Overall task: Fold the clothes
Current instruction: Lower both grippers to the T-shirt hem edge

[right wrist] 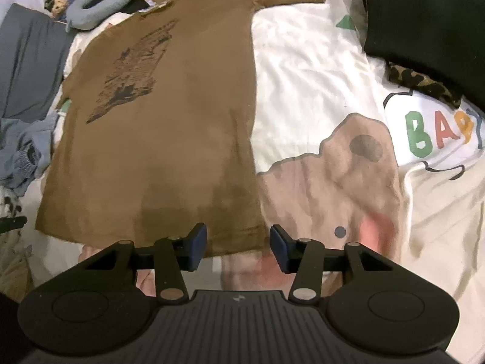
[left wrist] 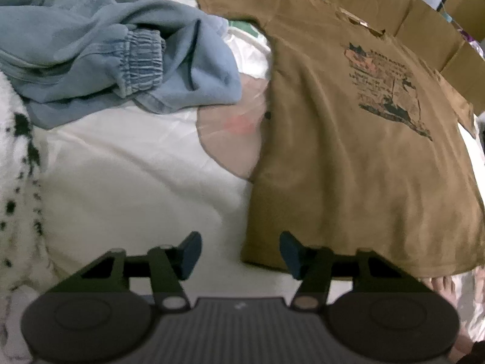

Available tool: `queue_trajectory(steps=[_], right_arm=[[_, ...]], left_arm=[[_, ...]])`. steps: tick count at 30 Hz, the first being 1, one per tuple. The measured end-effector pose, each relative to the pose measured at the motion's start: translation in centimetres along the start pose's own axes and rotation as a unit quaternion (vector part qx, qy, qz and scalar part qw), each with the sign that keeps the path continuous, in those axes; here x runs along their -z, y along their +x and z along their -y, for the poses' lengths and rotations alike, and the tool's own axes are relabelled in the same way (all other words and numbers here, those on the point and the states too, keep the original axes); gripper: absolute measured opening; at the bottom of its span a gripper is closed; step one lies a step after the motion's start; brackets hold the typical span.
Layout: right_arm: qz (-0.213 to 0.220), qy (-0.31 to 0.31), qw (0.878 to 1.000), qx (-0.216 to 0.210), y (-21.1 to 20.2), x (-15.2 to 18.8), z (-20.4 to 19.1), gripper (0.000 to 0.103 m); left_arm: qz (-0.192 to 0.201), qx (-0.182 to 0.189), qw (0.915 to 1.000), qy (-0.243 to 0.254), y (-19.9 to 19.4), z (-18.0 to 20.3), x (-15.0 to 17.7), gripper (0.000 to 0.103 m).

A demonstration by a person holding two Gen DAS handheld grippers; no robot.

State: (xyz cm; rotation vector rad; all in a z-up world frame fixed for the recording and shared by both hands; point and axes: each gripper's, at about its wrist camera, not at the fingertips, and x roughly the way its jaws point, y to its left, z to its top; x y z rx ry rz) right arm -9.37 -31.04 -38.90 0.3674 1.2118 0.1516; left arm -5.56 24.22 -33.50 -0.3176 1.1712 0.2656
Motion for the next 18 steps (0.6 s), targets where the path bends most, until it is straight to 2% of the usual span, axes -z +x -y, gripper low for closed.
queue_trajectory(steps=[5, 7, 8, 13, 15, 16, 18], right_arm=[[0.001, 0.017, 1.0, 0.001, 1.7, -0.4, 0.7, 0.045], [-0.003, 0.019, 1.0, 0.003, 2.2, -0.4, 0.7, 0.035], [-0.006, 0.017, 1.0, 0.005, 2.5, -0.4, 0.6, 0.033], [-0.021, 0.024, 0.999, 0.013, 3.5, -0.3, 0.5, 0.034], [-0.022, 0.027, 0.999, 0.013, 3.6, -0.3, 0.5, 0.034], [-0.022, 0.028, 0.999, 0.013, 3.6, -0.3, 0.5, 0.034], [-0.021, 0.03, 0.999, 0.014, 3.7, -0.3, 0.5, 0.034]], left_arm=[[-0.003, -0.005, 0.9999, 0.015, 1.7, 0.4, 0.3, 0.049], [-0.005, -0.012, 0.9999, 0.008, 2.3, 0.2, 0.4, 0.041], [-0.005, -0.015, 0.9999, 0.003, 2.6, 0.1, 0.5, 0.04], [-0.009, -0.012, 0.9999, -0.002, 3.4, 0.0, 0.8, 0.035], [-0.011, -0.013, 0.9999, 0.001, 3.5, 0.1, 0.9, 0.025], [-0.015, -0.015, 0.9998, 0.0, 3.7, 0.1, 0.9, 0.015], [-0.023, -0.019, 0.9993, -0.024, 3.9, -0.2, 0.8, 0.008]])
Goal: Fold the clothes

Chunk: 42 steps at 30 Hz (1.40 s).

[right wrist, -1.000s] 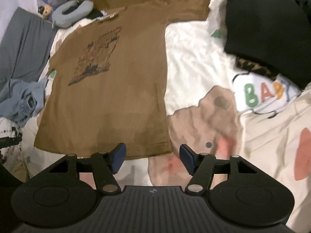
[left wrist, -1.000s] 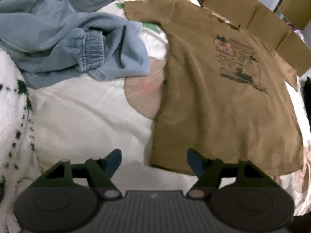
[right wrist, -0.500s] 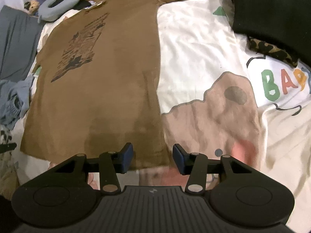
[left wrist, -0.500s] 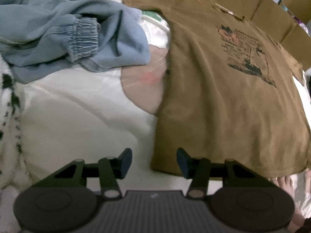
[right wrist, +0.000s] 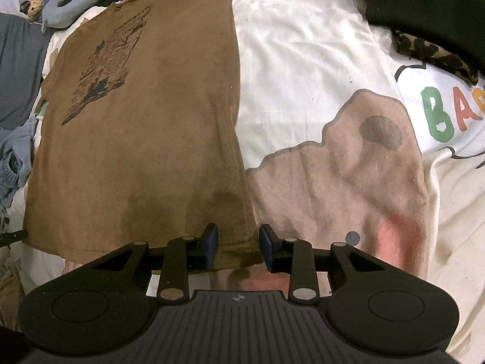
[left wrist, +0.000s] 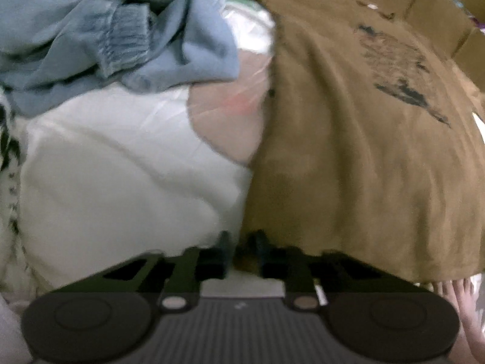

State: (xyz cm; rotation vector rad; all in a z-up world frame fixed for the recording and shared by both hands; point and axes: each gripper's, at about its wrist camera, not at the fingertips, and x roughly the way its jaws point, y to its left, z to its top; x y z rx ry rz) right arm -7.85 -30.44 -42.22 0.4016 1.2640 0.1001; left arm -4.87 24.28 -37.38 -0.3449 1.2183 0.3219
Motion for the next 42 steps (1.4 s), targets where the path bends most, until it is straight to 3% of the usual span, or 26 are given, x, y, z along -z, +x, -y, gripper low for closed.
queue_trajectory(steps=[8, 9, 10, 13, 18, 23, 30, 42], right_arm=[[-0.001, 0.002, 1.0, 0.002, 0.4, -0.2, 0.3, 0.032], [-0.003, -0.002, 1.0, 0.004, 0.5, -0.3, 0.2, 0.026], [-0.006, -0.006, 1.0, 0.007, 0.6, -0.3, 0.1, 0.011], [-0.004, -0.008, 1.0, 0.005, 0.1, -0.3, 0.1, 0.006], [0.001, -0.003, 1.0, 0.019, -1.5, -0.3, 0.4, 0.004], [0.003, -0.009, 0.999, 0.033, -1.9, -0.3, 0.6, 0.004], [0.004, -0.012, 0.998, 0.055, -1.6, -0.6, 0.4, 0.004], [0.0, -0.02, 0.998, 0.058, -1.8, -1.0, -0.1, 0.004]], left_arm=[[0.004, -0.01, 0.9999, -0.008, -0.1, 0.2, -0.1, 0.004], [0.006, -0.009, 0.9999, -0.006, -0.2, 0.3, -0.1, 0.004], [0.008, -0.009, 0.9999, -0.005, -0.4, 0.3, 0.0, 0.004], [0.013, -0.005, 0.9999, -0.004, -0.9, 0.4, 0.1, 0.004], [0.018, 0.012, 0.9997, -0.009, -1.9, 0.4, 0.1, 0.004], [0.028, 0.027, 0.999, -0.02, -2.5, 0.2, 0.1, 0.017], [0.037, 0.023, 0.9987, -0.025, -2.2, -0.5, -0.4, 0.017], [0.029, 0.017, 0.9993, -0.018, 0.2, 0.7, 0.2, 0.017]])
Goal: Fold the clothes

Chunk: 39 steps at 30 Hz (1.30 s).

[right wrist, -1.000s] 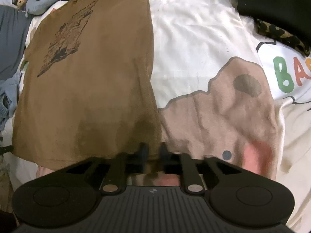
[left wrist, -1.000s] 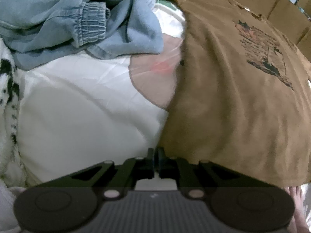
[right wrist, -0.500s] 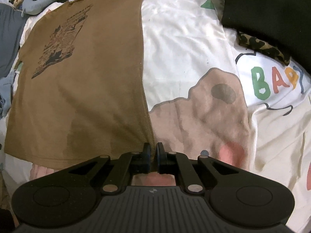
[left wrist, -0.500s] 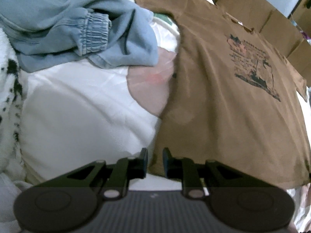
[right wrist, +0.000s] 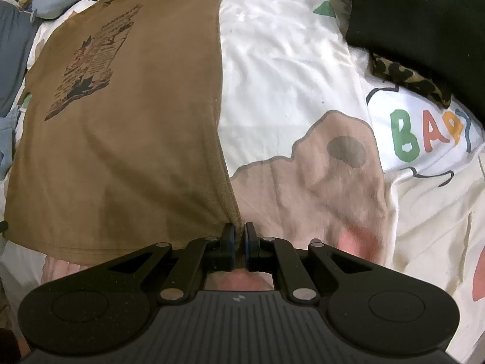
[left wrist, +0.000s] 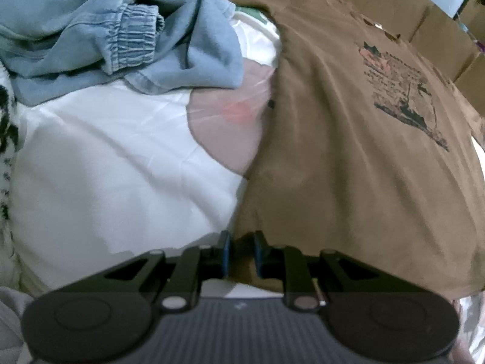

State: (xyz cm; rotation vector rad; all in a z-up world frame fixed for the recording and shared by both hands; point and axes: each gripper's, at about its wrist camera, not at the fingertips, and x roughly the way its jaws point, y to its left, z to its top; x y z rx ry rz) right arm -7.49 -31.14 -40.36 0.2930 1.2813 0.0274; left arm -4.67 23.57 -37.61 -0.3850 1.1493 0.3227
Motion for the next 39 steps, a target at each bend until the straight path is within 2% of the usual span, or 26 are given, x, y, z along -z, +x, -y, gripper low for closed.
queue_trajectory(steps=[8, 10, 12, 18, 24, 28, 33, 36, 39], right_arm=[[-0.009, 0.001, 1.0, -0.001, 0.5, -0.1, 0.0, 0.004], [-0.011, 0.0, 1.0, -0.001, 0.7, -0.1, 0.0, 0.004], [-0.008, -0.002, 1.0, -0.002, 0.4, -0.2, -0.1, 0.004], [-0.004, -0.014, 1.0, -0.009, -1.3, -0.6, -0.7, 0.004], [-0.001, -0.02, 1.0, -0.014, -2.7, -0.9, -1.2, 0.004], [-0.006, -0.015, 1.0, -0.007, -1.8, -0.9, -1.0, 0.004], [-0.013, -0.012, 1.0, 0.008, -0.1, -0.6, -0.7, 0.004], [-0.014, -0.014, 1.0, 0.011, 0.2, -0.7, -0.6, 0.004], [-0.017, -0.017, 1.0, 0.013, 0.4, -0.8, -0.6, 0.004]], left_arm=[[-0.017, 0.001, 0.9998, -0.013, 0.4, -0.3, 0.5, 0.017], [-0.017, -0.003, 0.9998, -0.009, 0.0, -0.2, 0.5, 0.005], [-0.017, -0.007, 0.9998, -0.005, -0.4, -0.1, 0.4, 0.005], [-0.001, -0.016, 0.9999, -0.004, -3.9, -0.3, -0.2, 0.005], [0.006, -0.025, 0.9996, 0.012, -6.3, 0.1, -0.8, 0.005], [-0.014, -0.034, 0.9992, 0.015, -4.3, 0.2, -0.4, 0.005], [-0.038, -0.016, 0.9991, 0.005, -2.4, 0.3, 0.4, 0.012], [-0.027, -0.008, 0.9996, -0.005, -3.1, -0.2, 0.7, 0.016], [-0.012, -0.01, 0.9998, -0.013, -4.0, -1.1, 0.7, 0.016]])
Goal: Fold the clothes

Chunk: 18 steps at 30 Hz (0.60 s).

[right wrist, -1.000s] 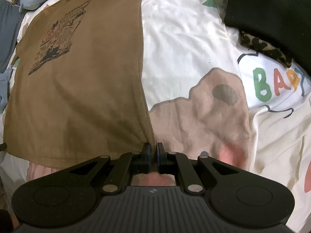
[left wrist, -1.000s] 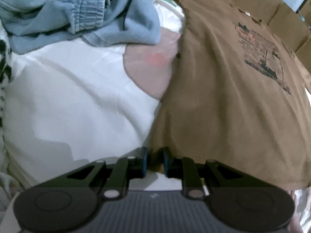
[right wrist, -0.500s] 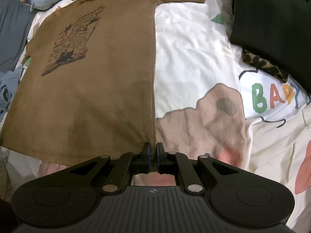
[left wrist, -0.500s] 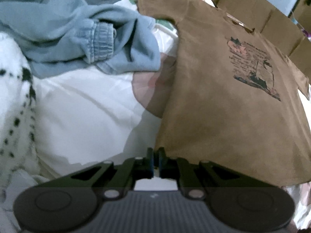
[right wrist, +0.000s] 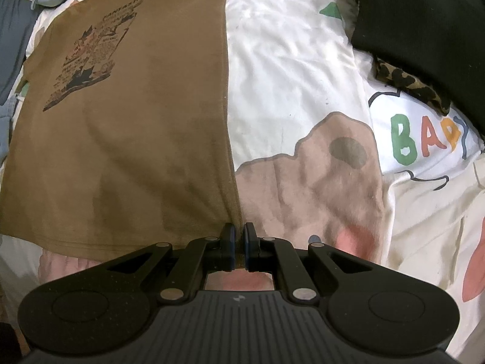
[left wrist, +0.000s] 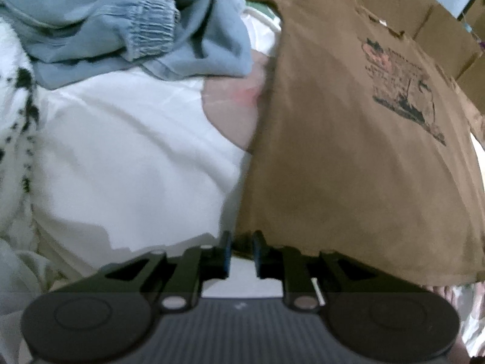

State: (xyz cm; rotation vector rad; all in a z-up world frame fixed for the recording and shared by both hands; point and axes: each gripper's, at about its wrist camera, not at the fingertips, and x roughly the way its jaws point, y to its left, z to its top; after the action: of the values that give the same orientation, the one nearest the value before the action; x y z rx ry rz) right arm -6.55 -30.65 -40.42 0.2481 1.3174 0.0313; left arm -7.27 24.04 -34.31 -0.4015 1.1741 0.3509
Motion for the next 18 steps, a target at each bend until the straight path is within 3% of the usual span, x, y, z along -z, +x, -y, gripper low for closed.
queue_trajectory(steps=[7, 18], right_arm=[[-0.005, 0.0, 1.0, 0.003, 0.4, 0.0, -0.1, 0.004], [-0.01, -0.005, 1.0, 0.007, 0.4, -0.1, -0.3, 0.004]], left_arm=[[0.019, 0.001, 0.9992, -0.035, 0.1, -1.8, -0.8, 0.014], [0.012, 0.005, 0.9996, -0.023, 2.7, -0.8, -0.4, 0.014]])
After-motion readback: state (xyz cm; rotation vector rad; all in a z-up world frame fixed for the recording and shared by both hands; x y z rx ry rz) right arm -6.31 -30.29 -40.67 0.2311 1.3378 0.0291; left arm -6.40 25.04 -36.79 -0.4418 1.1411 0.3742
